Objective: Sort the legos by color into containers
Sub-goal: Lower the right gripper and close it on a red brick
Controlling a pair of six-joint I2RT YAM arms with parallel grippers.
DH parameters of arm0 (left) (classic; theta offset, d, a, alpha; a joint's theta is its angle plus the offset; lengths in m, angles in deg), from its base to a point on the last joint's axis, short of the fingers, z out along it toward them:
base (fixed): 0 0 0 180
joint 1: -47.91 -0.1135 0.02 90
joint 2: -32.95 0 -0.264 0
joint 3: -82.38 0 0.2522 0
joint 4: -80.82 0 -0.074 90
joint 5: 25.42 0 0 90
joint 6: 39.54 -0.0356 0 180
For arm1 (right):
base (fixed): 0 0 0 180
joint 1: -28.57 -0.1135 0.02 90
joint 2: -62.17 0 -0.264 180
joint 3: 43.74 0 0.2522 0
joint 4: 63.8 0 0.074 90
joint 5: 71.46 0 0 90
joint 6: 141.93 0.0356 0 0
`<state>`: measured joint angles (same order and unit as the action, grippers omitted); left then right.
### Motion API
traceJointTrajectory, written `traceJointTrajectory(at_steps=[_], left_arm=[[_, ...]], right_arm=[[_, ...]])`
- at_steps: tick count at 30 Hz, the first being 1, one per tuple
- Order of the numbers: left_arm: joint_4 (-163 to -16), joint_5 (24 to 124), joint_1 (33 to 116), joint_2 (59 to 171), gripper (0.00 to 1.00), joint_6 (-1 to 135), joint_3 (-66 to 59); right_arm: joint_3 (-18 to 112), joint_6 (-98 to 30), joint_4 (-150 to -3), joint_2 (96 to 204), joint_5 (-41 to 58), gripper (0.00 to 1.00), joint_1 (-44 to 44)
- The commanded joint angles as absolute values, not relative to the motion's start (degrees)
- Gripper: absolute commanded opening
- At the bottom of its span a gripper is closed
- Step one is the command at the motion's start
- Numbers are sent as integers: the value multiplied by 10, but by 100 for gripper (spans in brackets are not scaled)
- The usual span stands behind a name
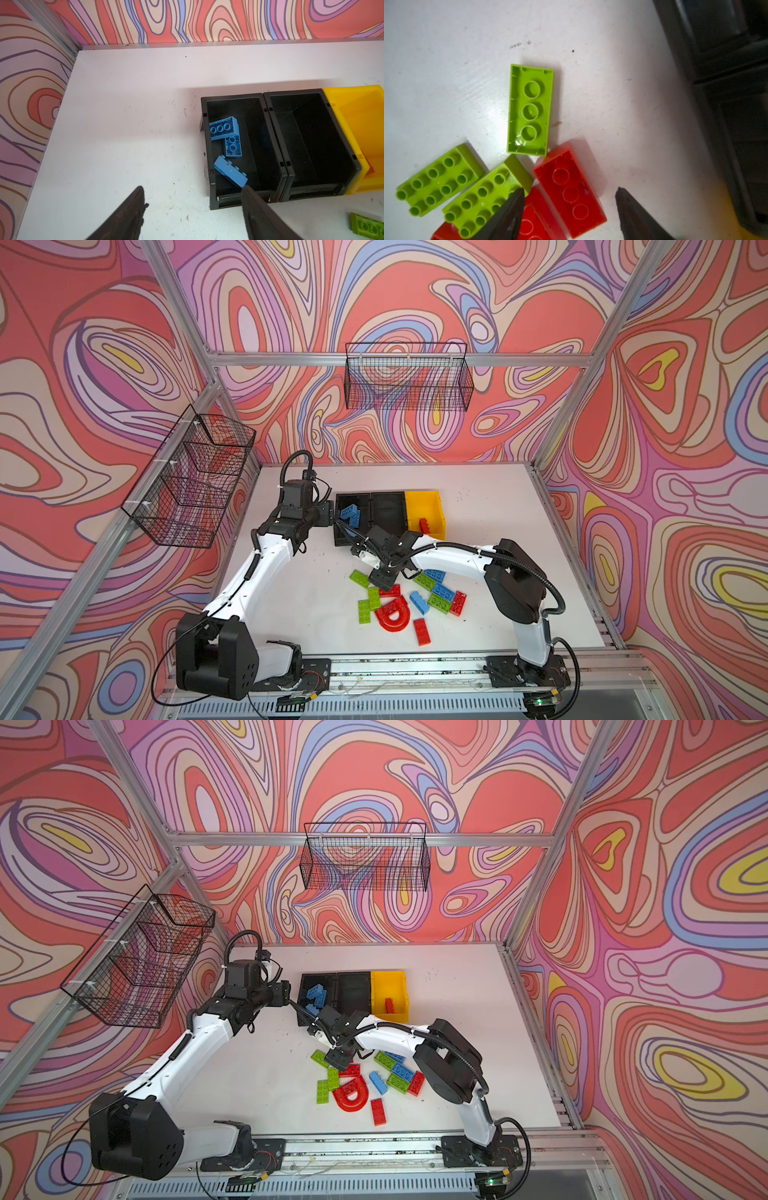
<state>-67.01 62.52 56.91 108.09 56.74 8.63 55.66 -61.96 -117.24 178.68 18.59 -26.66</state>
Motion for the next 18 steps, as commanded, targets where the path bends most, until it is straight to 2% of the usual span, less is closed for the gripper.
traceJointTrajectory(at_steps=[1,4,8,14,18], left_arm=[[-679,638,566,1075,76,578,92],[-677,638,566,1076,76,578,90],[-678,636,566,1073,76,576,92],[-678,640,566,1075,76,576,91],[-677,639,566,1074,76,573,92]], right_arm=[[578,-636,-1180,1814,208,70,-269],[583,-639,-1174,1825,207,67,-268],[579,-636,-1166,1825,201,51,-269],[562,-634,-1154,1820,200,50,-269],[556,-628,-1144,1820,207,43,-268]])
